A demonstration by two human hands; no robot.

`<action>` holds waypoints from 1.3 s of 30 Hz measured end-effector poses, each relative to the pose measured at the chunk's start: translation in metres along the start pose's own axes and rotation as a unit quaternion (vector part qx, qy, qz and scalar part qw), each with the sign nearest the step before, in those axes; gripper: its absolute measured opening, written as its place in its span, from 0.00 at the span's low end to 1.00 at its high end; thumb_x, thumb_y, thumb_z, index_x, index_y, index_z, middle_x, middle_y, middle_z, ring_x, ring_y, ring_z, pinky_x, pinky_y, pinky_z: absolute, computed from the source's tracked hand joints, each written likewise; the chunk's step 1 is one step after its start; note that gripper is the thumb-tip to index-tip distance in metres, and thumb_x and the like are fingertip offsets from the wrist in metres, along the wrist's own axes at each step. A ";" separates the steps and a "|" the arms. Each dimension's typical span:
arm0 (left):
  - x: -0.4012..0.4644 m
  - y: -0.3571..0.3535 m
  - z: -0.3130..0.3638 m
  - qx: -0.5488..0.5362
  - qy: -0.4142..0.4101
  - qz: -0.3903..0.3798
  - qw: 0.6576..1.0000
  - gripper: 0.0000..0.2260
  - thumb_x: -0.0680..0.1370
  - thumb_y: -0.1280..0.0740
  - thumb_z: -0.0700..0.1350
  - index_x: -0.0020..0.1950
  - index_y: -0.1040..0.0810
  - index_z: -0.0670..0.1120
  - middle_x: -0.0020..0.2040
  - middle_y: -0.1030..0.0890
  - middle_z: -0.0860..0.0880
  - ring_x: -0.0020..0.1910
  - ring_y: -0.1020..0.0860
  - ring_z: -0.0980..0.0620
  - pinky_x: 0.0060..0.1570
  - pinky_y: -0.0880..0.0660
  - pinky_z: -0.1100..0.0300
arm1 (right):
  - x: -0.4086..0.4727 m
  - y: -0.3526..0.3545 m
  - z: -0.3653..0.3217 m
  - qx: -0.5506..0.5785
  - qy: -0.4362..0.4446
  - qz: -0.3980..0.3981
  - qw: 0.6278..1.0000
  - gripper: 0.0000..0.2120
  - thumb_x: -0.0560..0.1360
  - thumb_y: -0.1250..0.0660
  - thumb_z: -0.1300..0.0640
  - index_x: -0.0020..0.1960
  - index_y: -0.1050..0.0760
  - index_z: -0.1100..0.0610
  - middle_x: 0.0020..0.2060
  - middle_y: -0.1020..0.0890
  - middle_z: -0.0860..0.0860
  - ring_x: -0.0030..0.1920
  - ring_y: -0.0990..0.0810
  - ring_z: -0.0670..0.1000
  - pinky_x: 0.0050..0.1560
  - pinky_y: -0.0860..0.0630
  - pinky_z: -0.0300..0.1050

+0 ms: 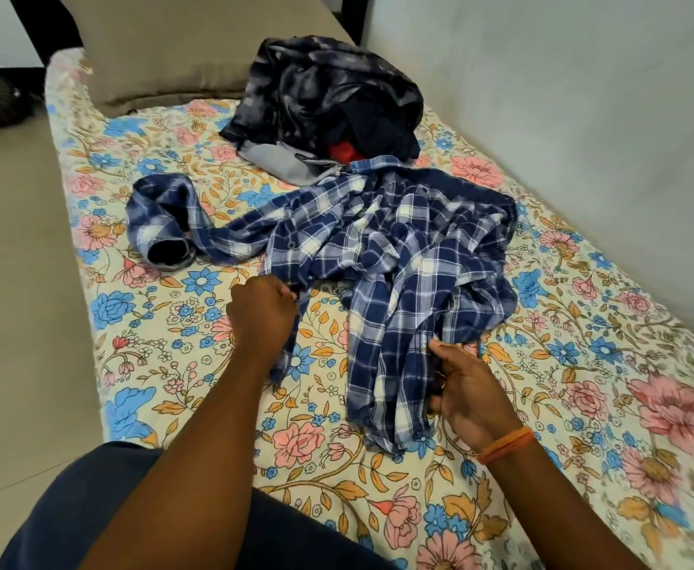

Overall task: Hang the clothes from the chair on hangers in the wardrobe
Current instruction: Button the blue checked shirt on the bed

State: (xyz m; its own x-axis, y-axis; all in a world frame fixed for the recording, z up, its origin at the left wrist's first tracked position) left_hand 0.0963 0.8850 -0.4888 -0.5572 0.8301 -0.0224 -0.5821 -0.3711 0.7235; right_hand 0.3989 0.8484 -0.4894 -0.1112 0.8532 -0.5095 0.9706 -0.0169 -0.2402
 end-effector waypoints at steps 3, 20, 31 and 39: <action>-0.005 0.001 0.008 0.039 -0.008 -0.027 0.999 0.09 0.79 0.36 0.48 0.46 0.17 0.47 0.47 0.18 0.46 0.57 0.28 0.40 0.49 0.37 0.51 | -0.004 -0.001 -0.004 0.001 0.013 0.000 1.000 0.04 0.77 0.33 0.58 0.48 0.23 0.58 0.43 0.17 0.55 0.44 0.19 0.55 0.32 0.20 0.47; -0.118 -0.021 0.072 -0.031 -0.123 -0.207 0.970 0.09 0.83 0.38 0.46 0.44 0.22 0.52 0.48 0.18 0.55 0.51 0.22 0.52 0.69 0.40 0.43 | -0.011 0.041 -0.003 0.028 0.069 0.100 0.992 0.12 0.78 0.36 0.62 0.57 0.25 0.69 0.57 0.20 0.68 0.56 0.19 0.67 0.61 0.25 0.70; -0.124 -0.011 0.079 -0.249 -0.118 -0.212 0.938 0.09 0.83 0.38 0.45 0.43 0.26 0.53 0.40 0.23 0.54 0.36 0.27 0.60 0.36 0.33 0.68 | -0.067 -0.007 -0.067 -0.345 0.463 0.179 0.797 0.06 0.75 0.28 0.65 0.50 0.20 0.57 0.44 0.18 0.50 0.44 0.20 0.47 0.47 0.22 0.37; -0.127 -0.018 0.078 -0.265 -0.109 -0.222 0.932 0.10 0.83 0.38 0.44 0.43 0.25 0.52 0.37 0.23 0.52 0.34 0.26 0.56 0.37 0.27 0.58 | -0.059 -0.047 -0.033 -0.349 0.441 0.141 0.815 0.04 0.74 0.27 0.62 0.48 0.17 0.56 0.41 0.18 0.46 0.44 0.20 0.40 0.47 0.26 0.32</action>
State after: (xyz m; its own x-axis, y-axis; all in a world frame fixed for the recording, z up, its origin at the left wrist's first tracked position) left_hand 0.2236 0.8184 -0.4455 -0.0906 0.9943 -0.0558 -0.9697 -0.0753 0.2325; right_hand 0.3666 0.8163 -0.4206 0.0361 0.9146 0.4027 0.8504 -0.2397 0.4683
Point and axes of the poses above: each hand's wrist, its own x-axis towards the middle knuckle, its own y-axis out of the back of the hand, z = x × y, the point moved 8 cm from there along x, towards the middle knuckle
